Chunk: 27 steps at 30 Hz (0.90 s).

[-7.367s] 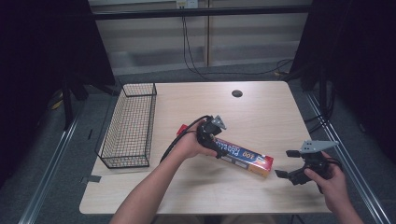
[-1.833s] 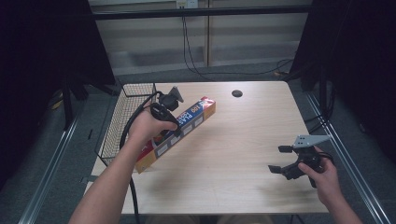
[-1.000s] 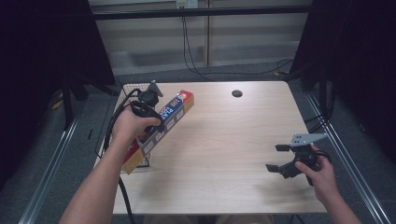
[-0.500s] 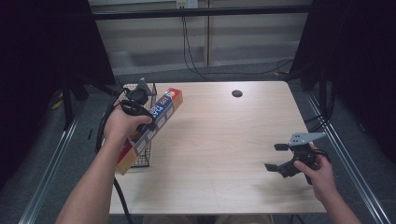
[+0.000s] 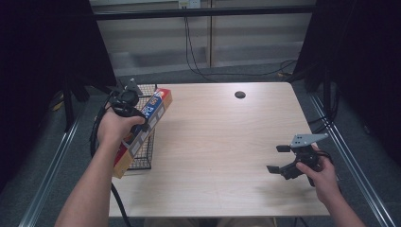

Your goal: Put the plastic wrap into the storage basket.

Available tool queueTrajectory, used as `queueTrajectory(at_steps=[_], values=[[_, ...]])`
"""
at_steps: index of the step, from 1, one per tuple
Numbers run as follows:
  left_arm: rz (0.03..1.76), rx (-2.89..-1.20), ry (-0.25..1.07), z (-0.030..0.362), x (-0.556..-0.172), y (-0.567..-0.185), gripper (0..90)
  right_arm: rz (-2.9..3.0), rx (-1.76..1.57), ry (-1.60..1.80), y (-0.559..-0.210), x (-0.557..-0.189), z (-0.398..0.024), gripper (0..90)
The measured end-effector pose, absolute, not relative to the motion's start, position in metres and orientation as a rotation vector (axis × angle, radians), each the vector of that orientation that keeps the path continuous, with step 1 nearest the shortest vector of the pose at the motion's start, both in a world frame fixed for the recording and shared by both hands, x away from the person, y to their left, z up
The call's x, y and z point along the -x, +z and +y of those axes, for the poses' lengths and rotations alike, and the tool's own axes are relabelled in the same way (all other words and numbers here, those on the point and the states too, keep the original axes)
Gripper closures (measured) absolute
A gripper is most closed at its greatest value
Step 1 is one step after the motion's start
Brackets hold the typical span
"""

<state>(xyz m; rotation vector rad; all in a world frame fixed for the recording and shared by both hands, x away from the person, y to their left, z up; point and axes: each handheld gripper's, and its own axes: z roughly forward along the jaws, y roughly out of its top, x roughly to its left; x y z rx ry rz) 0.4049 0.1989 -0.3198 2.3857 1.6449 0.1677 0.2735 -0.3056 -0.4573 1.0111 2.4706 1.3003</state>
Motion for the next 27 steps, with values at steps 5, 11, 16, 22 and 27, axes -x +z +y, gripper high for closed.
queueTrajectory(at_steps=[5,11,16,22,27], values=[[1.697,-2.348,0.169,0.205,-0.405,-0.320,44.7,2.475,-1.009,1.304,-0.457,-0.274,-0.305,4.3],[1.753,-2.308,0.195,0.213,-0.405,-0.322,44.6,2.474,-1.006,1.304,-0.457,-0.275,-0.304,4.3],[1.808,-2.267,0.188,0.219,-0.405,-0.324,44.6,2.478,-1.002,1.304,-0.457,-0.275,-0.303,4.3],[1.857,-2.231,0.210,0.226,-0.405,-0.328,44.6,2.482,-1.001,1.307,-0.457,-0.275,-0.303,4.3],[1.904,-2.188,0.221,0.232,-0.405,-0.330,44.6,2.480,-0.999,1.307,-0.457,-0.275,-0.303,4.2]])
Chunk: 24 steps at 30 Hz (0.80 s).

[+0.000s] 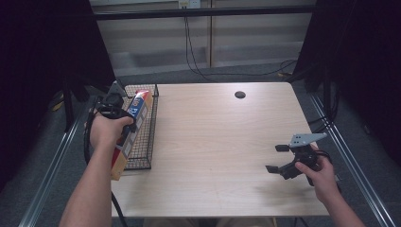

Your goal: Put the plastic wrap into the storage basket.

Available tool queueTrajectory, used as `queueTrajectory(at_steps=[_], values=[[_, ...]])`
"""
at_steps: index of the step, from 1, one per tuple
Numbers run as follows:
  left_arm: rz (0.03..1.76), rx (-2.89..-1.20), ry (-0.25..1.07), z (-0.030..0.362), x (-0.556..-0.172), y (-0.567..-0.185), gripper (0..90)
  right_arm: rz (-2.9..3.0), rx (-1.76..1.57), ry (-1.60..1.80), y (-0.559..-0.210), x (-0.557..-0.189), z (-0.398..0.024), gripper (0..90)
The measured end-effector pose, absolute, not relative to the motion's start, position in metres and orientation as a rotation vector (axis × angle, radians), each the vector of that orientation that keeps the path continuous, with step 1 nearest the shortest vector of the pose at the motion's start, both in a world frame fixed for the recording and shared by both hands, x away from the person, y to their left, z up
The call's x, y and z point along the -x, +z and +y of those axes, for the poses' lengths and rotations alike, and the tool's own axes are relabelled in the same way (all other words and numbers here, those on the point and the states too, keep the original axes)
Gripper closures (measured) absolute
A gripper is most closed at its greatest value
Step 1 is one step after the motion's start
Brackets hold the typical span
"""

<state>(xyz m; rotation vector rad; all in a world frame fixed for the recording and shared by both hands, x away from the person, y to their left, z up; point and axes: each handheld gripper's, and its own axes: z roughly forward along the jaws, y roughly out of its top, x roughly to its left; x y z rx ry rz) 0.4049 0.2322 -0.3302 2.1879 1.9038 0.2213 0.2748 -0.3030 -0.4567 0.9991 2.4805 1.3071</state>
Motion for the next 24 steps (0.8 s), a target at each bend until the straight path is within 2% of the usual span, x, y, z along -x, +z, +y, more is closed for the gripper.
queueTrajectory(at_steps=[24], values=[[2.015,-2.096,0.223,0.234,-0.407,-0.342,44.6,2.471,-0.995,1.318,-0.456,-0.274,-0.302,4.2]])
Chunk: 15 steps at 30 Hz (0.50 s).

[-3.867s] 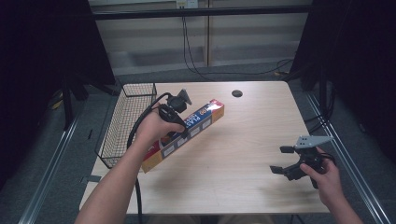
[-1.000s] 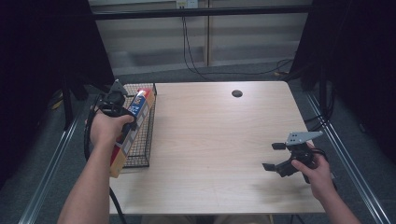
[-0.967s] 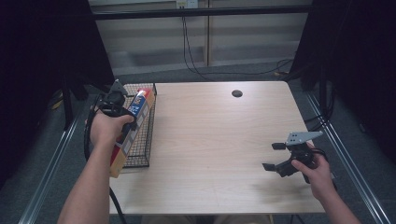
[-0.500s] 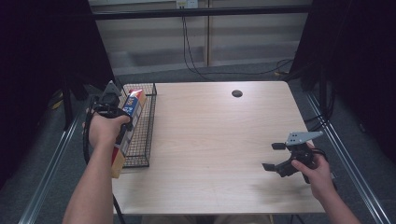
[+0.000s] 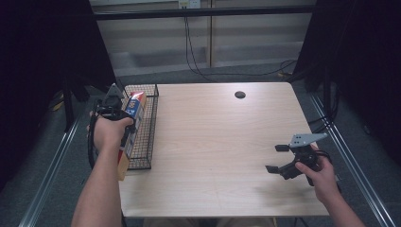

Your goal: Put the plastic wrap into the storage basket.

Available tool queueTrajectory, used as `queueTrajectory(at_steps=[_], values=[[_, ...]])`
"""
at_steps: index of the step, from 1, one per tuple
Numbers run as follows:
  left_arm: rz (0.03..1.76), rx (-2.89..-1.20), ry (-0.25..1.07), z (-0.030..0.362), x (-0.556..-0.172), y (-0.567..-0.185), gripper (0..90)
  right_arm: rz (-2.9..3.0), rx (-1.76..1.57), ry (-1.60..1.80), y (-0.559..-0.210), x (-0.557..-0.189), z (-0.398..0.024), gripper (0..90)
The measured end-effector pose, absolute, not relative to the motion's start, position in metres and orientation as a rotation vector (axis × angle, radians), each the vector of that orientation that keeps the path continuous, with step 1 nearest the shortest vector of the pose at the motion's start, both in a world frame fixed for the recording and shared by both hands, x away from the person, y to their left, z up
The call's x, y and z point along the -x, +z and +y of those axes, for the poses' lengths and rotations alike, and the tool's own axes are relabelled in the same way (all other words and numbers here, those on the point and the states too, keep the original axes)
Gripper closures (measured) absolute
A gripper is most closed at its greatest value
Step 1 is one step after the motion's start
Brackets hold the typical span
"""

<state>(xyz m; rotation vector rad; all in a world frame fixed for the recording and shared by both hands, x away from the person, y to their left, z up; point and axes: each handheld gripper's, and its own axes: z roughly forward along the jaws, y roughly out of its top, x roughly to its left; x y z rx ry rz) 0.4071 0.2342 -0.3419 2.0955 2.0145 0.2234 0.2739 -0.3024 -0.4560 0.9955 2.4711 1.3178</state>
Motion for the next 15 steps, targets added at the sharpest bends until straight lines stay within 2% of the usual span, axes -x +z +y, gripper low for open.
queueTrajectory(at_steps=[15], values=[[2.073,-2.043,0.230,0.236,-0.407,-0.353,44.5,2.473,-0.987,1.324,-0.456,-0.275,-0.302,4.2]])
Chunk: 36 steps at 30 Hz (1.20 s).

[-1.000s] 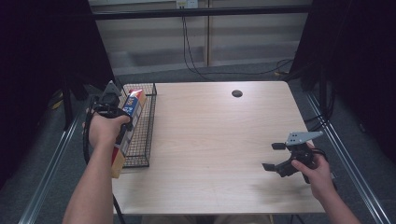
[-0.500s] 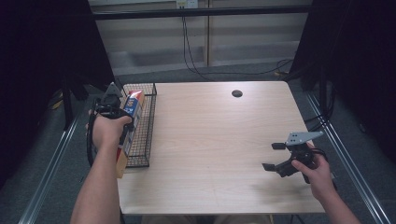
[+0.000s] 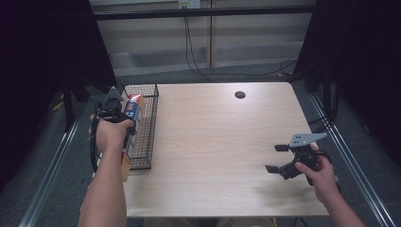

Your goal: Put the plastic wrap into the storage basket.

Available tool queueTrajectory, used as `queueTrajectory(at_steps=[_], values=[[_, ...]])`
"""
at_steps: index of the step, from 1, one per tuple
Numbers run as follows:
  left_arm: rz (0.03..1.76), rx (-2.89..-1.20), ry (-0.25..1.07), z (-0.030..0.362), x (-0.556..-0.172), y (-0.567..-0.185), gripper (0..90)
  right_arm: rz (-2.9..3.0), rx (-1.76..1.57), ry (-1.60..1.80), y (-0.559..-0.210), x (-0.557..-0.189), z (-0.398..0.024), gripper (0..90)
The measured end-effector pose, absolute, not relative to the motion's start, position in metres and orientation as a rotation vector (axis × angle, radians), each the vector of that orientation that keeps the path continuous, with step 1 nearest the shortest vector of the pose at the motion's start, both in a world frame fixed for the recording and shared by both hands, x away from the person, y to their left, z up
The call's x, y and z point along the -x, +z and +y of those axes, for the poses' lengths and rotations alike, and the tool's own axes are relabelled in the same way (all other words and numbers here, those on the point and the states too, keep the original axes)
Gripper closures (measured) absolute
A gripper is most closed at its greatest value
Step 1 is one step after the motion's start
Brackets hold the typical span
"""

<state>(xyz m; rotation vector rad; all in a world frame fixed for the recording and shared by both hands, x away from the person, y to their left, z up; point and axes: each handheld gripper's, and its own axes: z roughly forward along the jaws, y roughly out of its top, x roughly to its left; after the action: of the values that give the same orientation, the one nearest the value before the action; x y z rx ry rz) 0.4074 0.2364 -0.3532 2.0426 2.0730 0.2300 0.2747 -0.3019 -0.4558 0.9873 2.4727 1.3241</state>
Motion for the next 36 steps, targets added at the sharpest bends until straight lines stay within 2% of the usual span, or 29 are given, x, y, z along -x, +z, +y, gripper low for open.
queueTrajectory(at_steps=[30,36], values=[[2.135,-2.000,0.221,0.229,-0.421,-0.370,44.2,2.476,-0.980,1.321,-0.455,-0.273,-0.301,4.1],[2.134,-2.033,0.236,0.230,-0.425,-0.372,44.1,2.478,-0.982,1.316,-0.455,-0.274,-0.301,4.0]])
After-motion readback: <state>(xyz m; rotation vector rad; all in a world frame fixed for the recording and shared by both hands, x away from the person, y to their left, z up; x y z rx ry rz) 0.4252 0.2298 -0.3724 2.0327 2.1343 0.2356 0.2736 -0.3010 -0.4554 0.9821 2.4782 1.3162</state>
